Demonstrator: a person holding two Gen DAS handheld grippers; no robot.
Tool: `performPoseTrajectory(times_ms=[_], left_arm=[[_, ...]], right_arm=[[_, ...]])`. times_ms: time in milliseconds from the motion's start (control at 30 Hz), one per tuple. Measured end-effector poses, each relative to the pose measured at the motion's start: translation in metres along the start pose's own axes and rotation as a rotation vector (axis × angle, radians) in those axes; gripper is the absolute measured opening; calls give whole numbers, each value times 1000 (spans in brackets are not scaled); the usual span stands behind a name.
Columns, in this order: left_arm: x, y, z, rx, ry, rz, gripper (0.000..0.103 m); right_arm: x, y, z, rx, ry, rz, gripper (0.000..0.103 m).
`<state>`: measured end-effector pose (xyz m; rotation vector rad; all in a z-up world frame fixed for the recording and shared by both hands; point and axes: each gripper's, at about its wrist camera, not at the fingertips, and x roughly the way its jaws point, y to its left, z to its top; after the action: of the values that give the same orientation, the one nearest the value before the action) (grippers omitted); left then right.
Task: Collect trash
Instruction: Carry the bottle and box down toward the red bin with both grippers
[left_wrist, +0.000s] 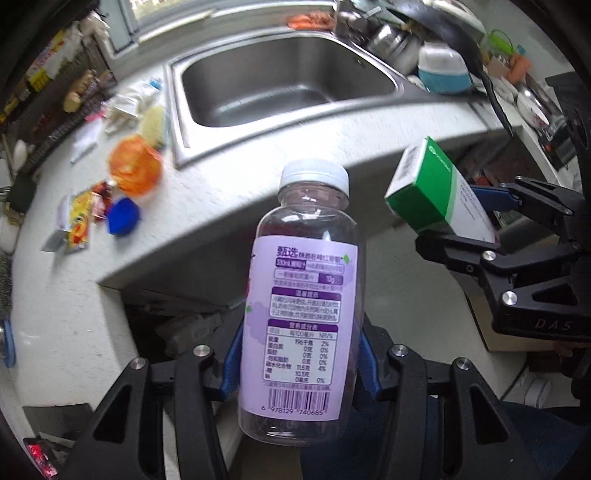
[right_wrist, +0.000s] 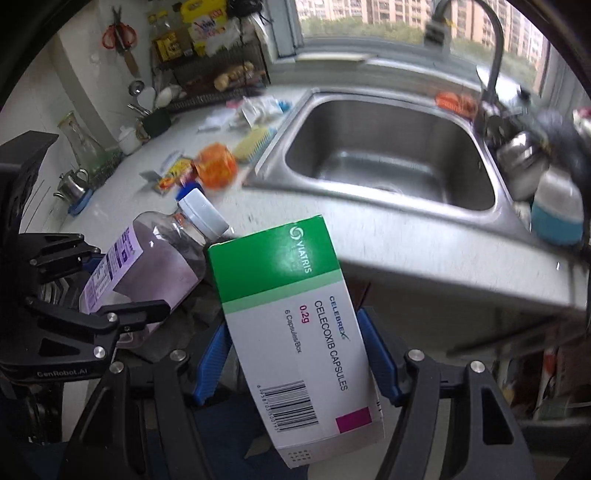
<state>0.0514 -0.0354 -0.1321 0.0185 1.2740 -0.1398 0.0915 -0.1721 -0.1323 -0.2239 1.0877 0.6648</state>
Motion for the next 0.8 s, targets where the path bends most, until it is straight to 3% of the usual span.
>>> performPoseTrajectory(times_ms=[167, 300, 500, 800], left_arm=[[64, -21, -4, 53, 80, -26, 49], [125, -25, -10, 71, 97, -28, 49], [218, -26, -30, 10, 162, -62, 49], [327, -42, -44, 24, 201, -88, 49]], right_arm=[[45, -18, -20, 91, 71, 3, 65], [89, -30, -41, 121, 120, -28, 65], [171, -37, -78, 126, 164, -43, 65], [264, -54, -126, 203, 182, -64, 65]])
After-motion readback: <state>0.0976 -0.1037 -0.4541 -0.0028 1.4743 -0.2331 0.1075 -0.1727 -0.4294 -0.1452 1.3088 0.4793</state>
